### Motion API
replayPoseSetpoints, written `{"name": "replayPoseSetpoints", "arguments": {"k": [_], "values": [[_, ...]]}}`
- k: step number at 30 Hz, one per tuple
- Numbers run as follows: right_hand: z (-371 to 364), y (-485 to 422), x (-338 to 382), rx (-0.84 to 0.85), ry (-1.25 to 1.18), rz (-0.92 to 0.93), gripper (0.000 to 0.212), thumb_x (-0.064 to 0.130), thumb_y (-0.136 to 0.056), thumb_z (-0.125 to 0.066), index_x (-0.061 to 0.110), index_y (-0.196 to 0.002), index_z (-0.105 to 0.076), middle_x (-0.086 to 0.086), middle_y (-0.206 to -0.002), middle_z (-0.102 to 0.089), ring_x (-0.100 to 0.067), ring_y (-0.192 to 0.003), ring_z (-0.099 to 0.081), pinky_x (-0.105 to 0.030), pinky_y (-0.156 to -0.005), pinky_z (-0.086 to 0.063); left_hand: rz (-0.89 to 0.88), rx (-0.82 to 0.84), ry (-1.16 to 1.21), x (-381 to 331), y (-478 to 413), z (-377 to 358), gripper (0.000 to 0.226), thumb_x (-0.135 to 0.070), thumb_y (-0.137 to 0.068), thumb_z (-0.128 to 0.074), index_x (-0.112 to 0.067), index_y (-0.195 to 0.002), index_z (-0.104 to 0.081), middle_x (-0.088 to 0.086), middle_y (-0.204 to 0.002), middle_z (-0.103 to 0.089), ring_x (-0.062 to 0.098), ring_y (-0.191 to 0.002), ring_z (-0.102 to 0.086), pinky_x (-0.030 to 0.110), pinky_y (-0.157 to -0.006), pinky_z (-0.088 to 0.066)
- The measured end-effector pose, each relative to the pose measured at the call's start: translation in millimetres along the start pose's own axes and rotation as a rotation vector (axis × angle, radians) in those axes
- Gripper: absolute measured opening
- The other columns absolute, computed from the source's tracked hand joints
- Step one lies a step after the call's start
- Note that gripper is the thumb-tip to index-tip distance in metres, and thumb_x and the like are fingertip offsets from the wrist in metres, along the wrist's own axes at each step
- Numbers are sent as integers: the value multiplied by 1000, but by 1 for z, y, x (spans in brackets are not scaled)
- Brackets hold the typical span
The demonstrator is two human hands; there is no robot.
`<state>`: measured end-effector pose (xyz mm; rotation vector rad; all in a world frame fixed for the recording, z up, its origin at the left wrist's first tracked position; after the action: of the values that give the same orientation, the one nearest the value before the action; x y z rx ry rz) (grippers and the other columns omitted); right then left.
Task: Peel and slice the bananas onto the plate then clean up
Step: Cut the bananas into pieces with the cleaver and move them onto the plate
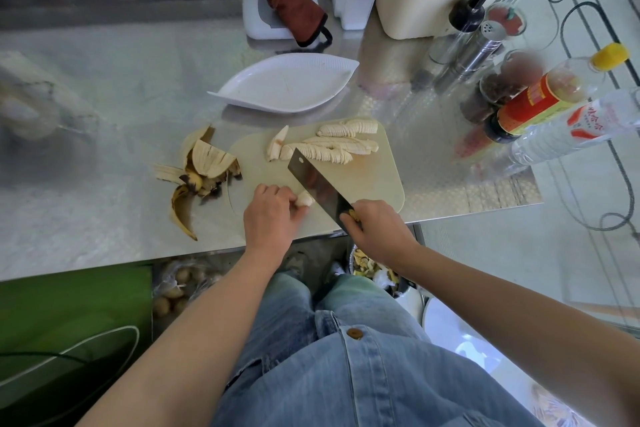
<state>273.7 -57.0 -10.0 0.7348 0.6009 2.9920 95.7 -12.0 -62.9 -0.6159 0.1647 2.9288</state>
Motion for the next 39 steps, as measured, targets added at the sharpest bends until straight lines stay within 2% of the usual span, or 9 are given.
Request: {"name": "replayPoseSetpoints", "arguments": {"k": [4,8,13,19,27,33,36,39], "values": [[1,-1,1,4,13,1,30,24,-98,-46,13,-70,-45,-1,-66,-44,-19,-60,-43,-21,-47,-22,-20,-11,8,3,1,-2,24,-39,-80,-72,-16,-88,-69,0,-85,-65,20,-89,-52,33,-60,-44],[-3,-2,-1,46,21,-14,29,26,-99,-45,14,-73,-46,1,-65,-43,-17,-60,-43,-21,-47,-22,-39,-13,-1,4,0,-4,20,-33,-82,-71,-13,-86,-70,3,-83,-64,22,-86,-52,35,-57,-45],[-10,1,-7,77,47,-34,32,27,-99,-44,10,-72,-47,-6,-69,-49,-23,-64,-47,-29,-57,-31,-50,-23,0,4,0,-5,19,-32,-82,-72,-13,-83,-70,2,-80,-63,21,-84,-51,34,-54,-42],[-2,0,-1,-3,-8,3,30,24,-98,-45,13,-70,-46,-2,-67,-47,-19,-60,-44,-21,-48,-22,-52,-35,-11,4,0,-4,20,-32,-82,-73,-13,-81,-70,3,-79,-64,22,-84,-53,34,-53,-45],[1,-3,2,12,15,-3,32,26,-99,-45,11,-70,-46,0,-63,-41,-21,-61,-44,-23,-47,-23,-51,-38,-24,4,-1,-5,21,-34,-83,-71,-13,-84,-70,3,-81,-64,22,-86,-52,31,-54,-40],[1,-3,5,23,30,0,30,25,-99,-45,11,-72,-46,-2,-67,-44,-22,-63,-45,-23,-47,-23,-41,-32,-23,4,-1,-5,21,-34,-84,-71,-13,-86,-71,3,-83,-65,22,-87,-53,33,-55,-43],[-1,-2,4,39,45,-14,29,25,-99,-43,13,-73,-44,3,-63,-38,-20,-62,-43,-21,-47,-21,-39,-26,-13,4,0,-5,21,-34,-84,-70,-13,-87,-71,3,-84,-65,22,-88,-52,34,-57,-44],[-7,0,1,71,54,-33,28,26,-99,-43,13,-74,-44,1,-65,-40,-21,-63,-44,-23,-47,-22,-40,-21,-8,3,-1,-4,21,-35,-84,-70,-14,-87,-70,2,-84,-64,21,-87,-51,31,-56,-39]]}}
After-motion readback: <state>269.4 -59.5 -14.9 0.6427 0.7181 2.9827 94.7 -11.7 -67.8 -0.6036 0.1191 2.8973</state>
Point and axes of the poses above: each hand's wrist, its own y-axis away from the middle knuckle, its own z-axis out of the back of the hand, x = y × z, the point moved 2 cm from there along -y, towards the middle knuckle
